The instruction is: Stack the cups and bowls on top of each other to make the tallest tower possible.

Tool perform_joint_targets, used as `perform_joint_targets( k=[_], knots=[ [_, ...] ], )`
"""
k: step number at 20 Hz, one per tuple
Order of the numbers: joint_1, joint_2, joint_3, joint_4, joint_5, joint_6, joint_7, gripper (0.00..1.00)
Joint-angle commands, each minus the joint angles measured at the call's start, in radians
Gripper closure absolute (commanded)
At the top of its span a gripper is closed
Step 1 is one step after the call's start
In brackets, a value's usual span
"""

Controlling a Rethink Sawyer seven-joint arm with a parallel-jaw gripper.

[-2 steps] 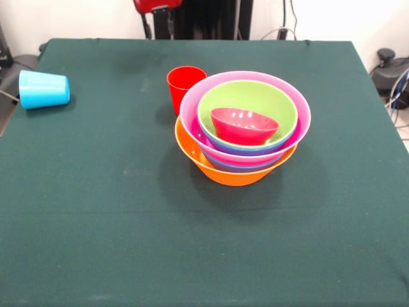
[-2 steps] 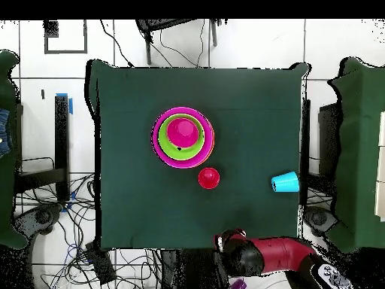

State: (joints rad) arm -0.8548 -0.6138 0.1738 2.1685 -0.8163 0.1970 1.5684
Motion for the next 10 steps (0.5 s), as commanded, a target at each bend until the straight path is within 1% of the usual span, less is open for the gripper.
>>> perform_joint_targets(
  k=[1,4,6,7,9,10],
  knots=[
    [-0.014,-0.003,0.063,0.007,0.007,-0.017,0.073,0.0],
    [-0.013,-0.004,0.05,0.027,-0.017,-0.028,0.071,0.0],
    [0.0,-0.034,0.059,0.039,-0.002,-0.002,0.066,0.0],
    [0.014,-0.051,0.066,0.03,0.032,0.032,0.072,0.0],
    [0.031,-0.062,0.073,-0.01,0.088,0.089,0.083,0.0],
    [0.032,-0.063,0.076,-0.025,0.099,0.107,0.077,0.0]
  ],
)
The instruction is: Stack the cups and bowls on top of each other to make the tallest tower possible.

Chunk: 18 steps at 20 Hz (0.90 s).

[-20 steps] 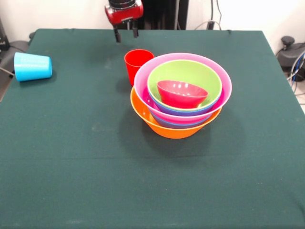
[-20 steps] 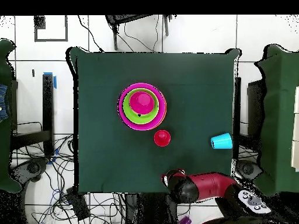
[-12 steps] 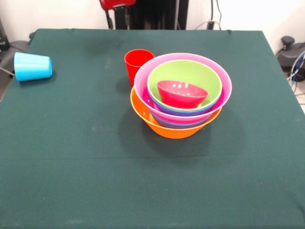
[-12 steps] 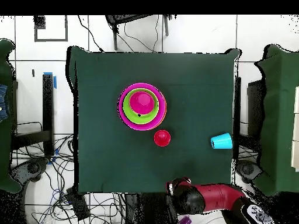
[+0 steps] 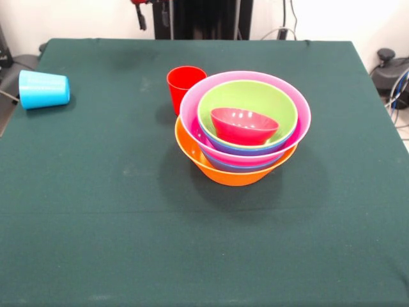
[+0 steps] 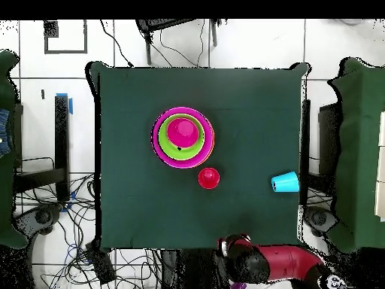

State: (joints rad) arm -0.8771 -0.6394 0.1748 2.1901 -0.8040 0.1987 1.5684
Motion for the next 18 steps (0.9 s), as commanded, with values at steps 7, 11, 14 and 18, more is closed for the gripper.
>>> perform_joint_targets(
  k=[7,11,14,18],
  knots=[
    [0.089,0.015,0.066,-0.2,0.153,0.262,0.025,0.0],
    [0.07,0.028,0.089,-0.21,0.163,0.269,0.008,0.0],
    [0.04,0.015,0.107,-0.153,0.153,0.21,0.019,0.0],
    [0.031,-0.049,0.067,0.004,0.059,0.036,0.071,0.0]
  ],
)
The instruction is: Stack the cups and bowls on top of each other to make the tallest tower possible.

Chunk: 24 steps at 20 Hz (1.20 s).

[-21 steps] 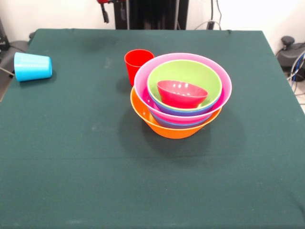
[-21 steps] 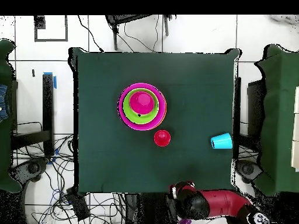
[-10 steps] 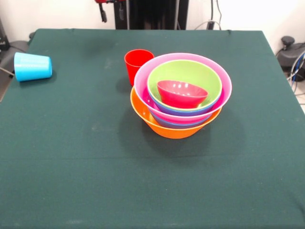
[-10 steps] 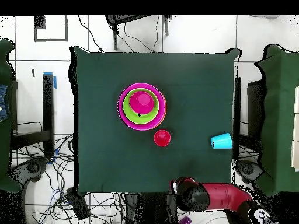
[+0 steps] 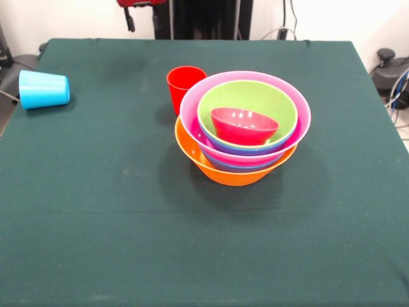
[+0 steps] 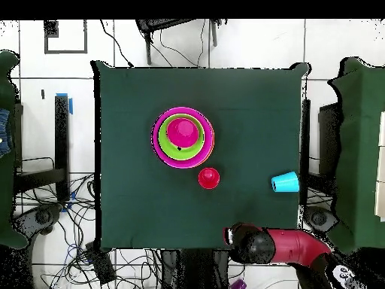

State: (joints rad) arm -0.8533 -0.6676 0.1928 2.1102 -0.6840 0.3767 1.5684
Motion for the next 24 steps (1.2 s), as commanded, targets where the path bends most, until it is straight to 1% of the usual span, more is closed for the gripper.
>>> perform_joint_targets(
  k=[1,2,3,5,6,8,10,12,13,15,16,17,20,22,24],
  knots=[
    [0.024,-0.059,-0.03,0.163,-0.112,-0.235,0.126,0.0],
    [0.027,-0.079,-0.077,0.208,-0.128,-0.279,0.158,0.0],
    [0.018,-0.112,-0.152,0.288,-0.165,-0.38,0.198,0.0],
    [0.032,-0.189,-0.261,0.37,-0.252,-0.449,0.2,0.0],
    [0.035,-0.22,-0.282,0.393,-0.28,-0.447,0.186,0.0],
    [0.027,-0.282,-0.353,0.454,-0.296,-0.442,0.202,0.0],
    [-0.048,-0.318,-0.387,0.519,-0.314,-0.491,0.223,0.0],
    [-0.048,-0.359,-0.433,0.547,-0.371,-0.484,0.197,0.0],
    [-0.028,-0.391,-0.478,0.55,-0.418,-0.488,0.183,0.0],
    [-0.068,-0.371,-0.507,0.554,-0.488,-0.506,0.196,0.0],
    [-0.058,-0.355,-0.5,0.556,-0.49,-0.51,0.209,0.0],
    [-0.064,-0.338,-0.498,0.553,-0.54,-0.542,0.221,0.0],
    [-0.042,-0.304,-0.5,0.538,-0.575,-0.579,0.227,0.0],
    [-0.055,-0.282,-0.486,0.534,-0.603,-0.63,0.235,0.0],
    [-0.03,-0.297,-0.494,0.532,-0.618,-0.652,0.226,0.0]
  ],
)
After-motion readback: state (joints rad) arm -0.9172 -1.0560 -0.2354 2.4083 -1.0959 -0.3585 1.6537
